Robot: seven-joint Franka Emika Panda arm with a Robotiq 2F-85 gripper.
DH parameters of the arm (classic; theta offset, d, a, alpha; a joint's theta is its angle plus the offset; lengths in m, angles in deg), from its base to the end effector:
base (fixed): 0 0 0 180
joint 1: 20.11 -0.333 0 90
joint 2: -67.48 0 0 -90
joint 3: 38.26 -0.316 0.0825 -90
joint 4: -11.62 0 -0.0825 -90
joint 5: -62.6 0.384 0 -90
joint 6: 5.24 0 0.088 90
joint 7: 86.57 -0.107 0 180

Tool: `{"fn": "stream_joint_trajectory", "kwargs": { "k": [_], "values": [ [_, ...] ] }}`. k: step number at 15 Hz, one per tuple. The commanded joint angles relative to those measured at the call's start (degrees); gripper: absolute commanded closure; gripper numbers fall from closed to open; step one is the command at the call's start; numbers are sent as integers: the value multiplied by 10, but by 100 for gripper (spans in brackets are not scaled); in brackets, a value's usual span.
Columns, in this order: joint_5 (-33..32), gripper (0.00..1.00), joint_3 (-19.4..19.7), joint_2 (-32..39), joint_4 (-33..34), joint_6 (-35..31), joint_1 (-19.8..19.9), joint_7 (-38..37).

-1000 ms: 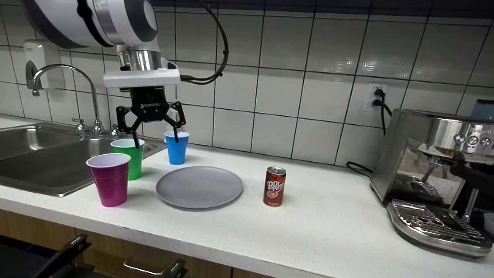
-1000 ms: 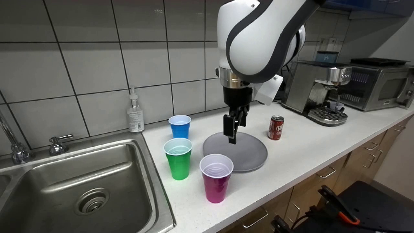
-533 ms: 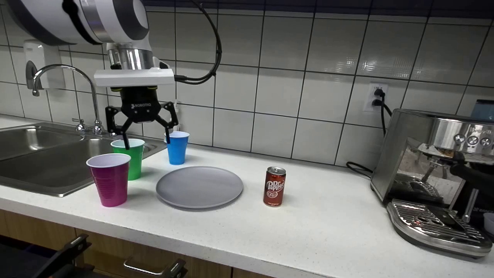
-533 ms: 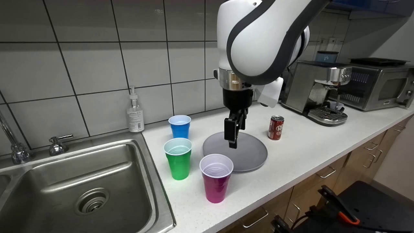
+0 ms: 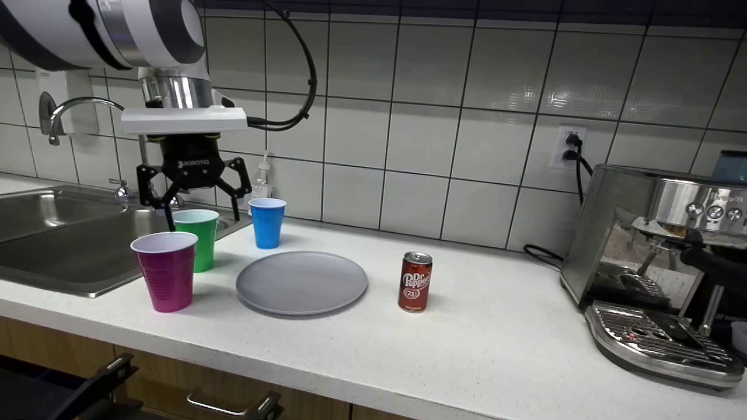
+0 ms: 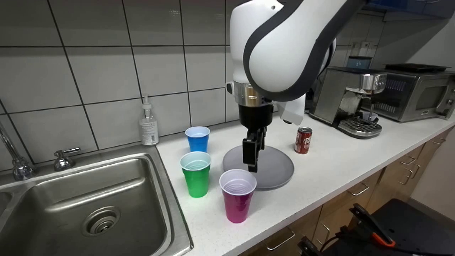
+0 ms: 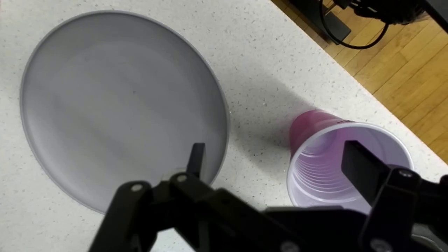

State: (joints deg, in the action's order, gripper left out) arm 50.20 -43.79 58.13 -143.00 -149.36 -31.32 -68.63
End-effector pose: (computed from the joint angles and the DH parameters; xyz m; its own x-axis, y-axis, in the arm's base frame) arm 0.3851 0.1164 0.2804 0.7115 0.6987 -0.0750 0.7020 -0.7020 0.1202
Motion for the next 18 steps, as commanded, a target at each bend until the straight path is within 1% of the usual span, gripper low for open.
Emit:
{"fn": "stream_joint_trajectory", "kwargs": {
  "k": [1, 7, 14, 18],
  "values": [
    [7, 0, -12, 12, 7, 1, -1, 6],
    [10, 0, -23, 46, 33, -3, -3, 9],
    [-2, 0, -35, 104, 79, -3, -1, -3],
    [-7, 0, -34, 141, 104, -1, 3, -2]
  ]
}}
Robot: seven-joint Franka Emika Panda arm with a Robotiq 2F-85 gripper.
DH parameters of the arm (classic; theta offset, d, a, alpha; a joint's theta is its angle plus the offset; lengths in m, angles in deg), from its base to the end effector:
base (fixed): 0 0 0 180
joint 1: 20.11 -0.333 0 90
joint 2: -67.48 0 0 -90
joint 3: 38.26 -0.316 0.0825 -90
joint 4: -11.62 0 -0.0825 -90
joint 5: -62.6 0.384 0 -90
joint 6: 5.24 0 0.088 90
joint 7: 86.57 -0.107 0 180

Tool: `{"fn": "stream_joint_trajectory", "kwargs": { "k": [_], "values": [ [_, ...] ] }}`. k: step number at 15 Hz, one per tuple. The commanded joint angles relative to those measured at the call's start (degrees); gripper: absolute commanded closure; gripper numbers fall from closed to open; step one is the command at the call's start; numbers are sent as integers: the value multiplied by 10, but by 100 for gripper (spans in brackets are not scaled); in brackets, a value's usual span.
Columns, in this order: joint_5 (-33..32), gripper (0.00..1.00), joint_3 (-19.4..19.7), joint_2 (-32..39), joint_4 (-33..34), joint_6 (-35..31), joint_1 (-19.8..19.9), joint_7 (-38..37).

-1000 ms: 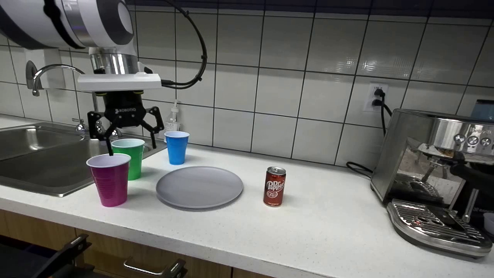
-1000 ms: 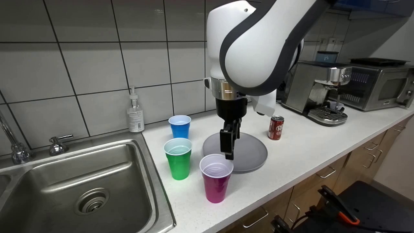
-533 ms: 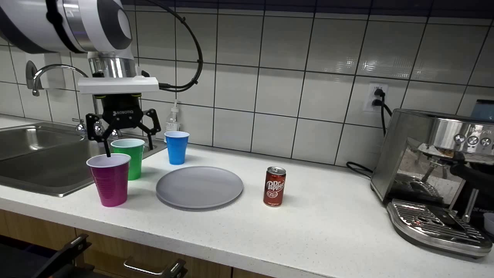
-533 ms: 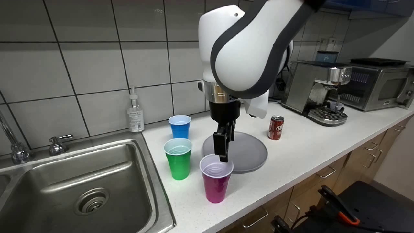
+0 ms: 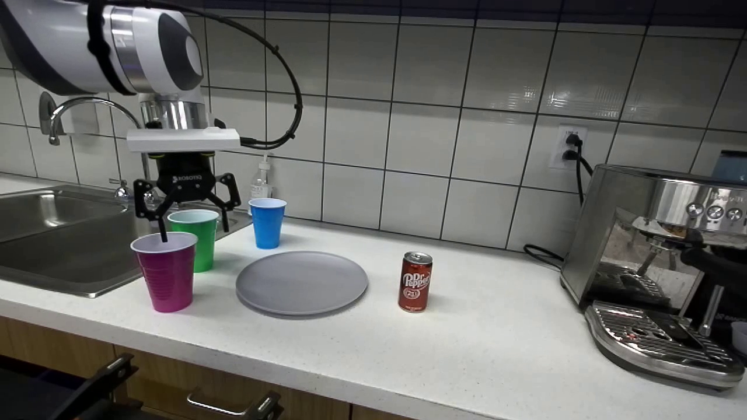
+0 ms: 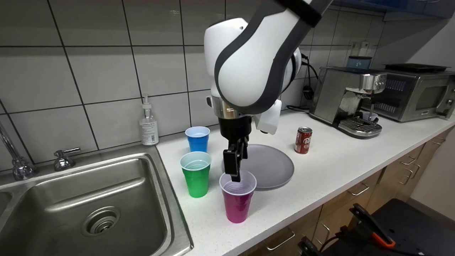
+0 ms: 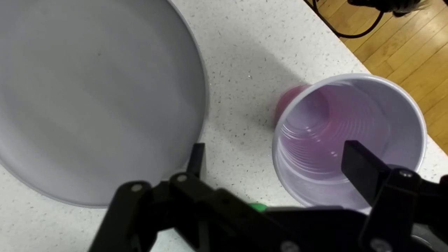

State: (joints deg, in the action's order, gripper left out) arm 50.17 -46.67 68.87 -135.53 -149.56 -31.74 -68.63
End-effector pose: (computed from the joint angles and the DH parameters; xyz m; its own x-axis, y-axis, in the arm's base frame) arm 0.4132 0.1531 0.2492 0.6636 0.7397 -0.1122 0.7480 -0.6591 0.0782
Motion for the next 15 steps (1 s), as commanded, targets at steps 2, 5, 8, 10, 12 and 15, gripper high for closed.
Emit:
{"fn": "stream_joint_trajectory", "kwargs": {
  "k": [2, 5, 8, 10, 12, 15],
  "values": [
    [-6, 0, -5, 47, 37, 1, 8, -1],
    [-4, 0, -5, 61, 43, 2, 10, 2],
    [-2, 10, -5, 67, 43, 2, 13, 5],
    [4, 34, -7, 62, 40, 4, 15, 15],
    [1, 51, -6, 56, 36, 4, 15, 13],
    [1, 73, -7, 53, 32, 6, 15, 15]
  ]
}}
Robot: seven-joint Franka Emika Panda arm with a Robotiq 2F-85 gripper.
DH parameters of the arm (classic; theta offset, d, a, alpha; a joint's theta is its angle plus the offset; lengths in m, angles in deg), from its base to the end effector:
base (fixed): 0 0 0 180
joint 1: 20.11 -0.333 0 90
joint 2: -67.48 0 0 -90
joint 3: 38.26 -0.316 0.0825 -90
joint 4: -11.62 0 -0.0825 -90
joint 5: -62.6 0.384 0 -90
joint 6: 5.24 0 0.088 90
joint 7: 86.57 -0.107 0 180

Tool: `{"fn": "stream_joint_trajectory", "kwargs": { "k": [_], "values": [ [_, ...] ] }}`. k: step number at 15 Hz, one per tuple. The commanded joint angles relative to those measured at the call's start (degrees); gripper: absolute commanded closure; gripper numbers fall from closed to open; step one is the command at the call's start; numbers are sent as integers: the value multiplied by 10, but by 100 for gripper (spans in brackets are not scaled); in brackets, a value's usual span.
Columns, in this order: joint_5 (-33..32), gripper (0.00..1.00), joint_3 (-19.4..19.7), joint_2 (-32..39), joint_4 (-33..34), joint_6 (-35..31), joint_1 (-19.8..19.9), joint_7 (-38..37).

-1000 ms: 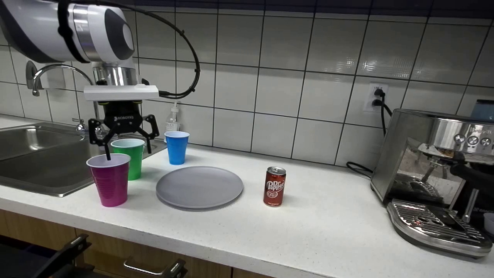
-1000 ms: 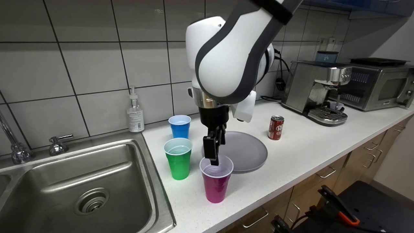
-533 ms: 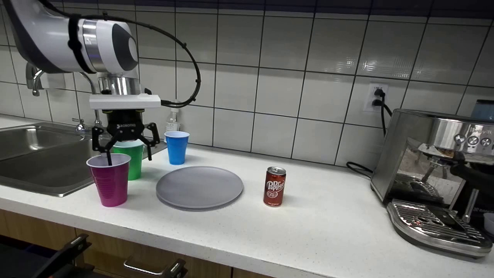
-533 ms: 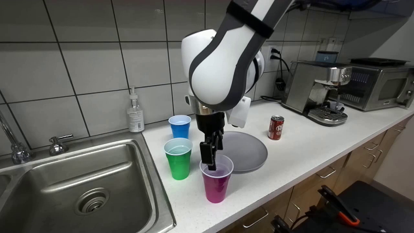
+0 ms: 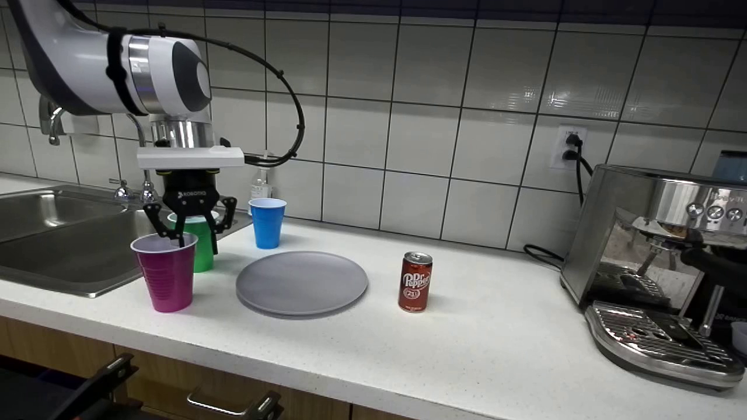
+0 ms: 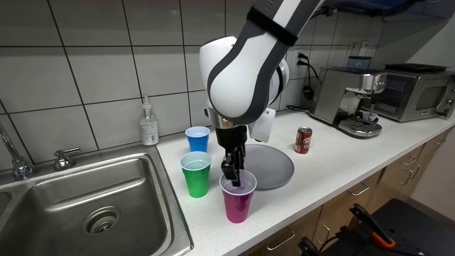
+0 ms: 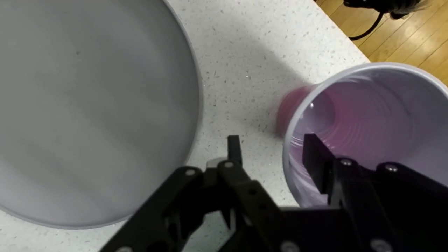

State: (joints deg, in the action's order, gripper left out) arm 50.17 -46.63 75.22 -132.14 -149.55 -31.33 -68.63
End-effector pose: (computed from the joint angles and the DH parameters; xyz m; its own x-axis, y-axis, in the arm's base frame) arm 0.4265 0.1556 0.2203 0.6629 0.7337 -0.1489 0.7454 -0.6654 0.0399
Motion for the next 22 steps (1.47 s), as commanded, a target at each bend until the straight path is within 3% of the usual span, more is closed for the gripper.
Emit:
{"fn": "stream_joint_trajectory", "kwargs": {
  "k": [1, 3, 4, 13, 22],
  "values": [
    [0, 82, -8, -11, -4, 5, 11, 15],
    [8, 97, -11, -13, -7, 8, 11, 22],
    [7, 100, -11, -15, -10, 9, 10, 24],
    [104, 99, -27, -78, -41, 35, 15, 130],
    [163, 99, 37, -143, -27, 78, 41, 165]
  ]
}}
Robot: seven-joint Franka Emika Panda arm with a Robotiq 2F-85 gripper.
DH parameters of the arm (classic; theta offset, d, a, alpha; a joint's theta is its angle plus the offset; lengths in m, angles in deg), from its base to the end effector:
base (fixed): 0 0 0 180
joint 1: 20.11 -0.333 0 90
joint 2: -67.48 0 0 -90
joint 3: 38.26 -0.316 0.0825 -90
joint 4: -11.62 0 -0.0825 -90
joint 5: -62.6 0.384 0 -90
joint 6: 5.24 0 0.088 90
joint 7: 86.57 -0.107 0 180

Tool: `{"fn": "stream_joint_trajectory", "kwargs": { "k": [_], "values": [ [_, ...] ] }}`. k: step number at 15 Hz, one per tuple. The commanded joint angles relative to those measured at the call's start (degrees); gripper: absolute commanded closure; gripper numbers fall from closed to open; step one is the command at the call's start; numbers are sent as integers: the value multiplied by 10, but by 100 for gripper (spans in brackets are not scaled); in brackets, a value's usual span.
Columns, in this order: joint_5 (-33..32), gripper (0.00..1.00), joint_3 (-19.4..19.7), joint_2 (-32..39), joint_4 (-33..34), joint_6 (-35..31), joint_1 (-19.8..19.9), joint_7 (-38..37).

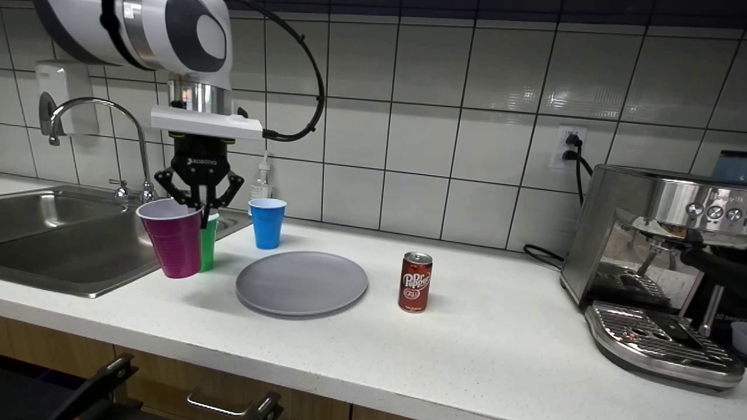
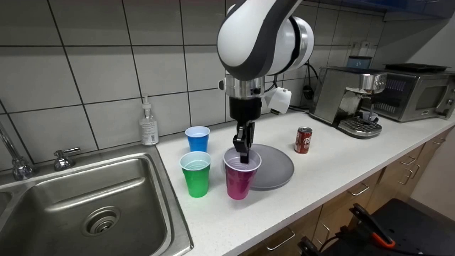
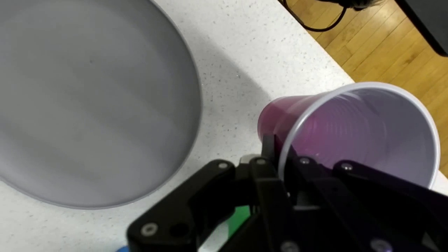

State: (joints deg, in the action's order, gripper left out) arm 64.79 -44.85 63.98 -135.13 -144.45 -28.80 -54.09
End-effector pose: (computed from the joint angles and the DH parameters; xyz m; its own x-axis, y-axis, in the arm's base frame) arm 0.4237 0.1154 0.2820 0.6925 0.7196 -0.0514 0.7178 -0.6944 -0.0515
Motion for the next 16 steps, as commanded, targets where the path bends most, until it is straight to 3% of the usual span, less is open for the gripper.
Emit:
{"fn": "stream_joint_trajectory", "kwargs": {
  "k": [1, 8, 16],
  "values": [
    [16, 99, 28, -32, 7, 29, 19, 15],
    [39, 99, 75, -10, 48, 42, 46, 6],
    [30, 99, 100, 4, 51, 46, 77, -4]
  ]
}}
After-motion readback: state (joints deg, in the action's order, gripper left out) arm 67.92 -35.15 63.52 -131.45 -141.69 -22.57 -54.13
